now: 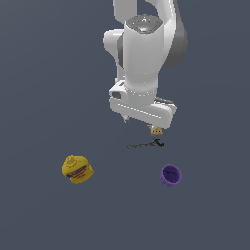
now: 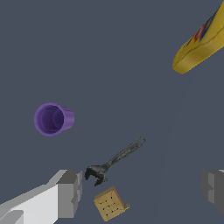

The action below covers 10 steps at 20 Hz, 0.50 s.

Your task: Pick up a designated object from a clutter of objects.

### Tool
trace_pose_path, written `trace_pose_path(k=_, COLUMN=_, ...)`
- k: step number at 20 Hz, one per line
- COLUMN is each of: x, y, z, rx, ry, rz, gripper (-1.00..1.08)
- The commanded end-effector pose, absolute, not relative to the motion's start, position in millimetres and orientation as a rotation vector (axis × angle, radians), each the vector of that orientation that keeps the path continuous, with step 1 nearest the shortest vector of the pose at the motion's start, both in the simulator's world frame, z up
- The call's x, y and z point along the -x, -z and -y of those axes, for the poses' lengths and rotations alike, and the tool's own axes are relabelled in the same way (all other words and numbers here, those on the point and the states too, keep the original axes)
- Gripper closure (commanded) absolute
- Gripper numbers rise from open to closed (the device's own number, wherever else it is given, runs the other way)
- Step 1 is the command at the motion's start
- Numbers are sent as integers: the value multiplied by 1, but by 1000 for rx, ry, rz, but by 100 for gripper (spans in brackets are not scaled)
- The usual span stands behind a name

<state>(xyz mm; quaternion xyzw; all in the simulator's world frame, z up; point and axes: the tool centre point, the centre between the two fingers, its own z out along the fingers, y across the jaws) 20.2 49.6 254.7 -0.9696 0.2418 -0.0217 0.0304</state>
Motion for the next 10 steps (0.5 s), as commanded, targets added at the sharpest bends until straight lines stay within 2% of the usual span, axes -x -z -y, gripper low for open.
trace_pose_path(k=1, x=-19, y=-243, z=-55, rx=2964, ry=58, rz=-833, gripper=-92)
trace_pose_path(k=10, x=-11, y=-200, z=-71, rx=2864, ry=29, rz=-1139, gripper=-92)
